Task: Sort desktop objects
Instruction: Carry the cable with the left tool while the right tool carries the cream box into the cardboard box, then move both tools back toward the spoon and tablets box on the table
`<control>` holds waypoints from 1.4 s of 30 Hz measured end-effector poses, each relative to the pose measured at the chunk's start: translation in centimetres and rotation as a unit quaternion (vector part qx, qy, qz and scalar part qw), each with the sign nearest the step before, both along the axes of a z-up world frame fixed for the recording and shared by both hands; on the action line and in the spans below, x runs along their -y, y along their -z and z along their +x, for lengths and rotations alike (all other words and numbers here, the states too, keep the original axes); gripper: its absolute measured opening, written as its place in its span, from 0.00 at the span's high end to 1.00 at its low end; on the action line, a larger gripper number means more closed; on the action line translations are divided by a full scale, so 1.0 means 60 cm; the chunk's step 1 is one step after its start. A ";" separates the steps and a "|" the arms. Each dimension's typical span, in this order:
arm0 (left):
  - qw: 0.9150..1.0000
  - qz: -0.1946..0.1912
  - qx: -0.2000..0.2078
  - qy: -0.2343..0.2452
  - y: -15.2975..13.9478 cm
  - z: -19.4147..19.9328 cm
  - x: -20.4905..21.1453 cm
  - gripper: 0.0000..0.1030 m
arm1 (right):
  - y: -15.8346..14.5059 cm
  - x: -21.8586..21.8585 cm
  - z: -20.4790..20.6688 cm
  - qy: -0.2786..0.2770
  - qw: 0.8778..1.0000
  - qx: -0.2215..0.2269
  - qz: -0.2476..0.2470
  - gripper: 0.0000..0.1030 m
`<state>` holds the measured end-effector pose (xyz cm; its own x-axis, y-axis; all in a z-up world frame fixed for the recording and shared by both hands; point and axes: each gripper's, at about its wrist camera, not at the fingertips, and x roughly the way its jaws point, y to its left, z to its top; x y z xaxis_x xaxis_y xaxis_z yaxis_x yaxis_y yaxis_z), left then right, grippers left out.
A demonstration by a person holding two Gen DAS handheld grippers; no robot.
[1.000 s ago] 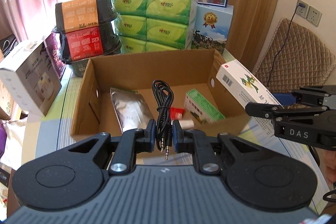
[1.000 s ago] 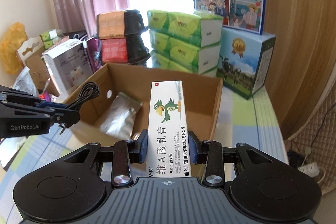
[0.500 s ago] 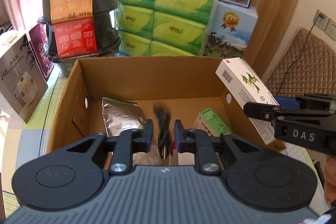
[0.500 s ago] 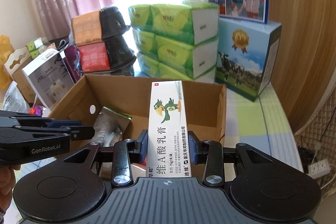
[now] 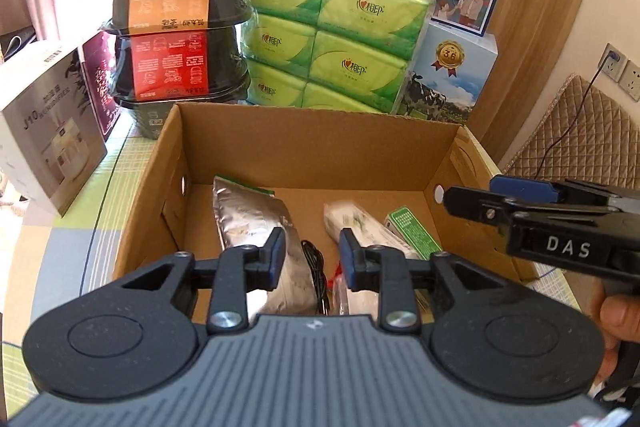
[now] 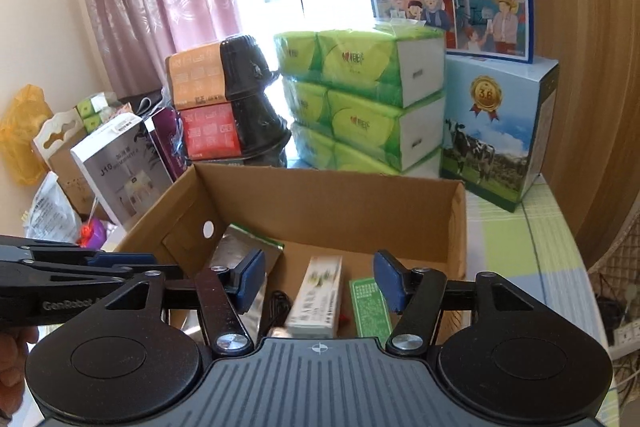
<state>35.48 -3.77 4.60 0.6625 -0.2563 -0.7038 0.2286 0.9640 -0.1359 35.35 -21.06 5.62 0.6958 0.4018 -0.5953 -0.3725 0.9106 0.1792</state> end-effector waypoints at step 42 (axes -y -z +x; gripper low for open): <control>0.998 0.032 -0.059 -0.008 0.036 -0.386 -0.080 0.08 | 0.037 0.123 -0.347 -0.125 0.979 -0.035 -0.158 0.02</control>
